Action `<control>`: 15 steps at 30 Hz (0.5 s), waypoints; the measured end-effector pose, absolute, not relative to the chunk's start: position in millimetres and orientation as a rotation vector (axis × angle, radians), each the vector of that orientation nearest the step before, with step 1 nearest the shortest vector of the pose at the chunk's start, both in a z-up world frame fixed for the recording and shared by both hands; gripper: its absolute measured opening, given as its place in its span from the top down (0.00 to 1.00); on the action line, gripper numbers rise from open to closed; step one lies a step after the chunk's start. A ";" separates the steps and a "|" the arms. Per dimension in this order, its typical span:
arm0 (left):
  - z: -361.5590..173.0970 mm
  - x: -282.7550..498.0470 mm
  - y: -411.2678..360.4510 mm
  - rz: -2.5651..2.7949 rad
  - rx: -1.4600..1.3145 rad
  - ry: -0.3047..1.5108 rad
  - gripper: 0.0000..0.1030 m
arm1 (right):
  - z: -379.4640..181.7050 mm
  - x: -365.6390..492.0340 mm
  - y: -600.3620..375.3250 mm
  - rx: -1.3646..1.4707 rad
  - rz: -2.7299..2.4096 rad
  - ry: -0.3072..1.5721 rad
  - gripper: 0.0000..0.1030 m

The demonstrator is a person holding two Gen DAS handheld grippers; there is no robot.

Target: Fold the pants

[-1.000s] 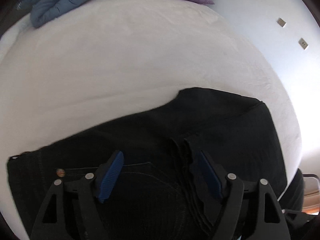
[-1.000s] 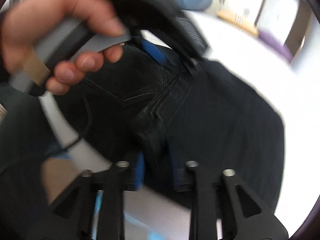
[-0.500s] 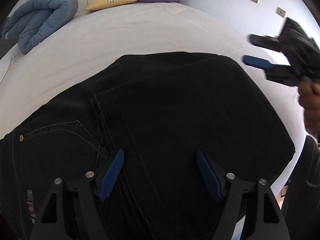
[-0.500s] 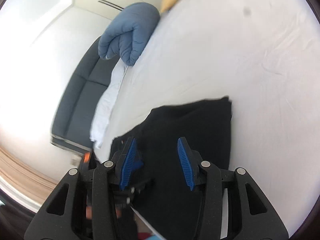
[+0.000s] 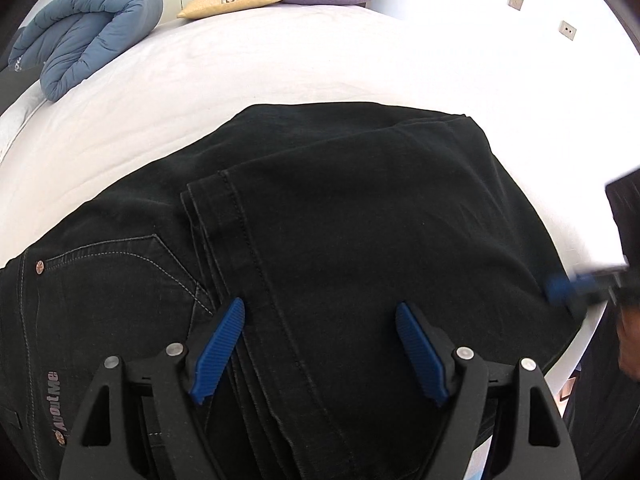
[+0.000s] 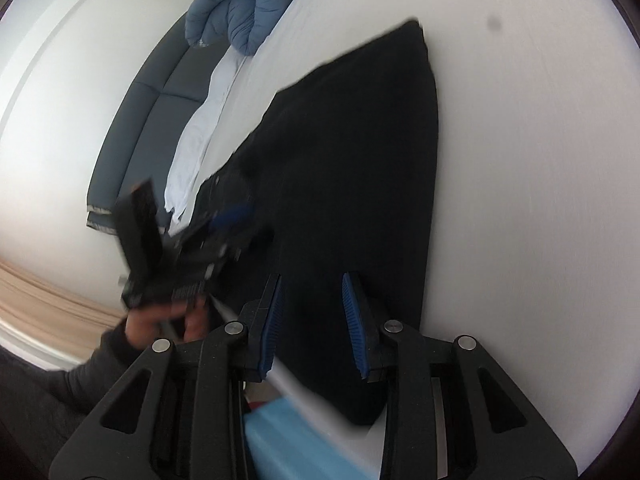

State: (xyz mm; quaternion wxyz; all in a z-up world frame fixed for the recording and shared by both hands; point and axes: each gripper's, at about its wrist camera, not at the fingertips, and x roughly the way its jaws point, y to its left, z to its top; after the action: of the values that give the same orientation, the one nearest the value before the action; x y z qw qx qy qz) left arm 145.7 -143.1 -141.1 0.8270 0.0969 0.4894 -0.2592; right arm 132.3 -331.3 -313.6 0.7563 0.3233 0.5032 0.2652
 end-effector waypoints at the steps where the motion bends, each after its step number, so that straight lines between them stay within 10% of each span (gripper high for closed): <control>1: -140.8 144.7 -140.9 -0.551 0.205 1.038 0.23 | -312.4 115.7 -331.4 0.708 0.577 1.095 0.73; 15: -142.5 141.7 -119.3 -0.549 0.175 1.030 0.23 | -243.5 125.9 -303.8 0.788 0.573 0.919 0.72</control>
State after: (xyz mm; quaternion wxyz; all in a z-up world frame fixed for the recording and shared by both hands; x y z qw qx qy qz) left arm 141.7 -119.3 -142.5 0.8308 0.0824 0.4857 -0.2590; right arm 125.9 -303.8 -243.5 0.7841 0.3652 0.4258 0.2653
